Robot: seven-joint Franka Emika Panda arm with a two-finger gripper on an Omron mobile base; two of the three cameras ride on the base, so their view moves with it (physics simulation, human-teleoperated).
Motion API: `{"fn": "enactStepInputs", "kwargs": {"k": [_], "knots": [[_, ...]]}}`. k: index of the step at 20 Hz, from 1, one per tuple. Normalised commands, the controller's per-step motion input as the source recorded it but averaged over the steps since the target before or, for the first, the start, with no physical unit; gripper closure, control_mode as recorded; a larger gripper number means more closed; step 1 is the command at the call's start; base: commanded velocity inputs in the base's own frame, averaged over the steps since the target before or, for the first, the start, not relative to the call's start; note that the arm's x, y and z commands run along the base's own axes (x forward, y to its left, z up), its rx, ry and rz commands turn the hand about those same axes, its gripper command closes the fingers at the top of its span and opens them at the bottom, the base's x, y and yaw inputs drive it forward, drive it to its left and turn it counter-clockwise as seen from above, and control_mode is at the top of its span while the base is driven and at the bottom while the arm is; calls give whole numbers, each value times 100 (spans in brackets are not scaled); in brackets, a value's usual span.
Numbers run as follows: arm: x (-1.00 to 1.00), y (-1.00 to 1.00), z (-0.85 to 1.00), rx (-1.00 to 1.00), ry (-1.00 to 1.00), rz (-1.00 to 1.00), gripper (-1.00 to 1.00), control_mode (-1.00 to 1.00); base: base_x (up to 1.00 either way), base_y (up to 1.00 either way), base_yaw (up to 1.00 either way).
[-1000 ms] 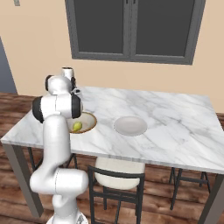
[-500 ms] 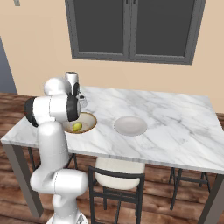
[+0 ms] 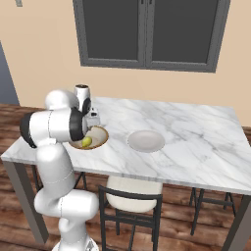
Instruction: Pick the chicken drumstick and lemon from their plates and place them in the bowl. Then put the bowl in the fridge.
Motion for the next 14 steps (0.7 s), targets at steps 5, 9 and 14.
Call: {"fn": "enactStepInputs", "kwargs": {"k": [5, 9, 14], "knots": [[1, 0, 0, 0, 0, -7, 100, -100, 0, 0, 0], [0, 3, 0, 0, 0, -7, 100, -100, 0, 0, 0], [-1, 0, -6, 0, 0, -8, 100, -100, 0, 0, 0]]}}
